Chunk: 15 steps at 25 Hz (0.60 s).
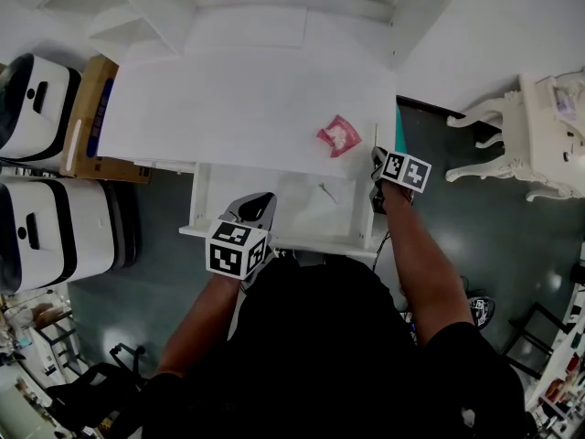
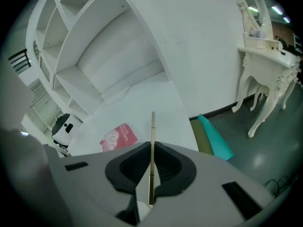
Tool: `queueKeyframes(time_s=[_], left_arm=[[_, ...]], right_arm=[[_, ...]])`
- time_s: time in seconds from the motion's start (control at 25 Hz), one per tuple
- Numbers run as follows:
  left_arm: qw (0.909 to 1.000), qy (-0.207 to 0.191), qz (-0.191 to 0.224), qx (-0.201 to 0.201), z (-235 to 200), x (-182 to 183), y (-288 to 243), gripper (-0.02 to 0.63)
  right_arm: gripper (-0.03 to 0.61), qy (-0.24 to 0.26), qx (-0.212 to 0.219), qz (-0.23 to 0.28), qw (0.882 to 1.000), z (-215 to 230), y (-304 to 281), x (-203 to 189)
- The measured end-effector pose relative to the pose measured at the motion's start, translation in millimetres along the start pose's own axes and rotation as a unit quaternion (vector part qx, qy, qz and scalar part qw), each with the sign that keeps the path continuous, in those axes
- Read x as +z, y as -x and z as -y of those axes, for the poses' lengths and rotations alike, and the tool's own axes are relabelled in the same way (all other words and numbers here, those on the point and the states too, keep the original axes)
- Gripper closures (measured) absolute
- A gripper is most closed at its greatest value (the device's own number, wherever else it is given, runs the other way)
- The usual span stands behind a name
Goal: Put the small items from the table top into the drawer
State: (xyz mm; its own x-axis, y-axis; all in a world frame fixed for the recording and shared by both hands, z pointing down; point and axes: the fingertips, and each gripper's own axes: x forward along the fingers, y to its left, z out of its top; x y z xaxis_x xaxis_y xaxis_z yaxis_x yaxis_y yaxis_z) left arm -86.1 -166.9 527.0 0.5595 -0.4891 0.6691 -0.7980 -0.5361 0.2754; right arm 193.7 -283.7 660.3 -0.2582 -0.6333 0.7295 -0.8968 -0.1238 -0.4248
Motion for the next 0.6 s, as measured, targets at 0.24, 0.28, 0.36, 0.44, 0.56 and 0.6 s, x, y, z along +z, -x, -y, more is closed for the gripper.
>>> queueKeyframes(time_s=[0.24, 0.28, 0.36, 0.44, 0.56, 0.6], left_arm=[[1.0000, -0.005, 0.002, -0.008, 2, -3, -3, 0.603], [0.9999, -0.006, 0.003, -0.009, 3, -3, -3, 0.603], [0.9999, -0.008, 0.003, -0.010, 4, -3, -3, 0.603], [0.9999, -0.009, 0.003, -0.012, 4, -5, -3, 0.603], [0.9999, -0.009, 0.000, -0.012, 2, -9, -2, 0.603], [0.9999, -0.009, -0.001, -0.012, 1, -9, -2, 0.603]], right_arm=[[0.534, 0.063, 0.033, 0.021, 0.997, -34, 27, -4], [0.534, 0.089, 0.040, 0.023, 0.995, -42, 31, -6], [0.535, 0.154, 0.050, 0.024, 0.986, -58, 41, -13], [0.534, 0.216, 0.057, 0.022, 0.975, -73, 51, -23], [0.534, 0.283, 0.073, 0.007, 0.956, -94, 59, -47], [0.534, 0.305, 0.080, -0.002, 0.949, -100, 60, -57]])
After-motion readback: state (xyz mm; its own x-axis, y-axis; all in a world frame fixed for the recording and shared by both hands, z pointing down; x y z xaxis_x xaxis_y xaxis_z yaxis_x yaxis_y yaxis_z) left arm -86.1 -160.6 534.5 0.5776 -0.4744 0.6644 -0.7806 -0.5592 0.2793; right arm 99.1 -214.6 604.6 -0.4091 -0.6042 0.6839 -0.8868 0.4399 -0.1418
